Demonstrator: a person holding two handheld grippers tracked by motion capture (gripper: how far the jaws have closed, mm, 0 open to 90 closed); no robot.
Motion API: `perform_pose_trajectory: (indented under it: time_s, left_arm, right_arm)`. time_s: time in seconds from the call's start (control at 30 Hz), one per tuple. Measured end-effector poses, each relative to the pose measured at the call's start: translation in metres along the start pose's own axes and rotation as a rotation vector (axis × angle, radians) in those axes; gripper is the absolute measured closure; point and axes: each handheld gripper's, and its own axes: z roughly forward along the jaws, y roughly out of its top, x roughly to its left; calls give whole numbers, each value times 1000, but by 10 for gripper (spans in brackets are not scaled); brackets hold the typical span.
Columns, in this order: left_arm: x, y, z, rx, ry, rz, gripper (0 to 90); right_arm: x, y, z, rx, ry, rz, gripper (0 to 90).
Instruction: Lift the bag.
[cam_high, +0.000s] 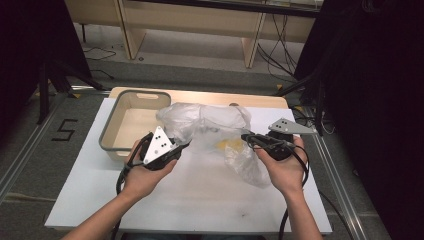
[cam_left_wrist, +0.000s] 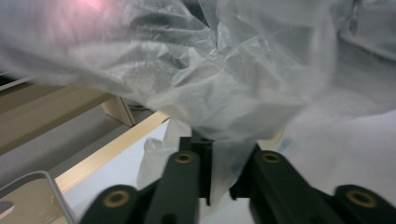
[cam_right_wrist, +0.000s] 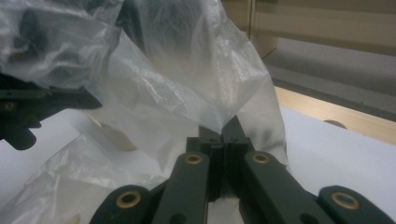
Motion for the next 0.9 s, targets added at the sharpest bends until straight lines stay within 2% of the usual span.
perform_pose_trajectory:
  time_s: [0.07, 0.27, 0.4, 0.47, 0.57, 0.6, 0.7, 0.8, 0.9]
  left_arm:
    - [2, 6, -5, -18, -2, -10, 881]
    - [4, 34, -24, -82, 12, -3, 883]
    - [1, 48, -30, -106, 0, -10, 884]
    - [0, 51, -30, -107, -1, -17, 884]
    - [2, 47, -24, -78, 11, -31, 885]
    - [3, 44, -21, -64, 12, -40, 885]
    - [8, 35, -14, -32, 35, -50, 885]
    - [13, 27, -8, 3, 52, -61, 886]
    - [18, 20, -1, 34, 58, -77, 887]
  right_arm:
    - [1, 2, -2, -4, 2, -3, 900]
    - [3, 10, -10, -27, 11, -5, 900]
    - [4, 16, -13, -29, 20, -4, 900]
    - [3, 18, -13, -25, 22, -1, 900]
    - [-3, 18, -10, -2, 14, 9, 898]
    - [-5, 17, -8, 0, 4, 14, 877]
    - [-10, 12, -6, -9, 5, 20, 711]
    - [-11, 8, -12, -52, 5, 11, 550]
    - [-12, 8, -22, -112, 11, 1, 448]
